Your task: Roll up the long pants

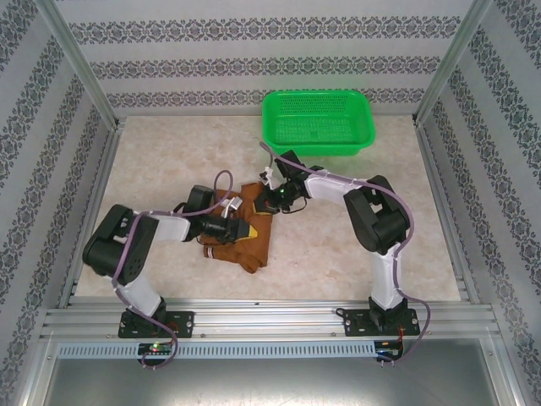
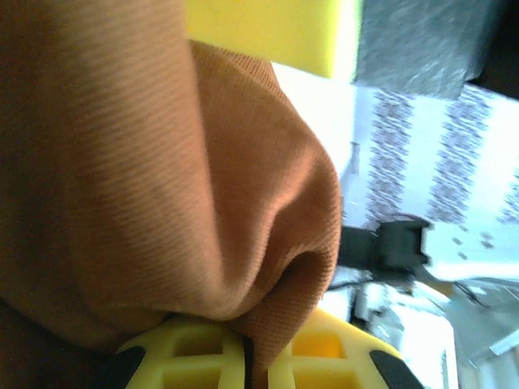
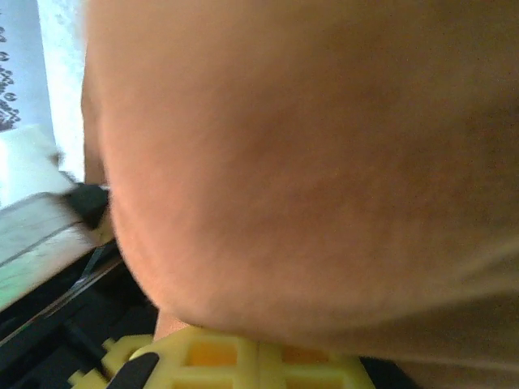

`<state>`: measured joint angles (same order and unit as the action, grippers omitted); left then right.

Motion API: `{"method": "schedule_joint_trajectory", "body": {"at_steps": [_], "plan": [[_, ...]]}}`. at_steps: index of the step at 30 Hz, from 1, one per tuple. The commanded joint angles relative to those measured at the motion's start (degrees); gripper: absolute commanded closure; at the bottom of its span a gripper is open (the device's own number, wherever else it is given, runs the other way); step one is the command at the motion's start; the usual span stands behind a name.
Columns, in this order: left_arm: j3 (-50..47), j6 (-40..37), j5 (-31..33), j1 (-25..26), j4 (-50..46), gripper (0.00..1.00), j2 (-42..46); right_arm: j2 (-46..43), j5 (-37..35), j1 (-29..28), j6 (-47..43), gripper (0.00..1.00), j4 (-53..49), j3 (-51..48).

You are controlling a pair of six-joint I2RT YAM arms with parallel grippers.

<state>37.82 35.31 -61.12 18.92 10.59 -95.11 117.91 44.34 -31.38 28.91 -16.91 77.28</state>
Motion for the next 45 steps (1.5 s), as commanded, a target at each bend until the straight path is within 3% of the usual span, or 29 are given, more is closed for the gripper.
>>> {"method": "schedule_joint_trajectory", "body": {"at_steps": [1,4,6,10,13,16,19,23,27,29,32,37,45], "plan": [[6.4,-14.1,28.7,1.9,-32.5,0.88,8.2,4.9,-2.7,-3.0,2.2,1.0,-1.4,-2.1],[9.5,-15.4,41.9,3.1,-39.7,0.78,17.2,5.1,-3.2,-3.7,3.2,1.0,-1.3,-2.6],[9.5,-14.9,46.3,3.4,-40.7,0.71,22.3,5.2,-3.3,-3.9,4.2,1.0,-0.5,-3.2],[9.3,-14.4,53.5,5.5,-43.2,0.68,30.1,5.9,-3.7,-4.1,5.2,1.0,-0.3,-3.8],[10.0,-14.9,61.8,11.3,-45.4,0.68,32.9,6.1,-3.2,-4.3,5.7,1.0,0.1,-4.1],[11.2,-15.6,72.7,22.2,-45.2,0.69,32.6,6.3,-3.4,-4.4,5.9,1.0,-0.3,-3.6],[14.7,-15.4,83.5,32.0,-46.4,0.69,27.6,6.6,-3.5,-4.4,6.0,1.0,-0.6,-3.1],[23.7,-14.8,95.1,40.7,-52.9,0.65,14.2,6.4,-4.0,-4.5,6.2,1.0,-0.4,-3.3],[34.0,-9.6,102.7,43.1,-65.6,0.59,-1.2,6.3,-3.9,-4.5,6.1,1.0,-0.1,-3.9],[39.9,-1.6,107.1,42.9,-76.7,0.46,-9.9,6.1,-4.3,-4.4,5.8,1.0,-0.5,-4.1],[45.2,5.3,109.3,42.7,-88.1,0.34,-18.4,5.8,-4.4,-4.3,5.6,1.0,-0.8,-4.4],[43.6,9.0,105.7,42.6,-88.1,0.25,-18.4,6.0,-4.2,-4.1,5.2,1.0,-1.1,-4.4],[36.2,10.0,96.2,39.3,-82.9,0.22,-18.2,5.7,-4.0,-4.0,5.3,1.0,-0.8,-4.5]]}}
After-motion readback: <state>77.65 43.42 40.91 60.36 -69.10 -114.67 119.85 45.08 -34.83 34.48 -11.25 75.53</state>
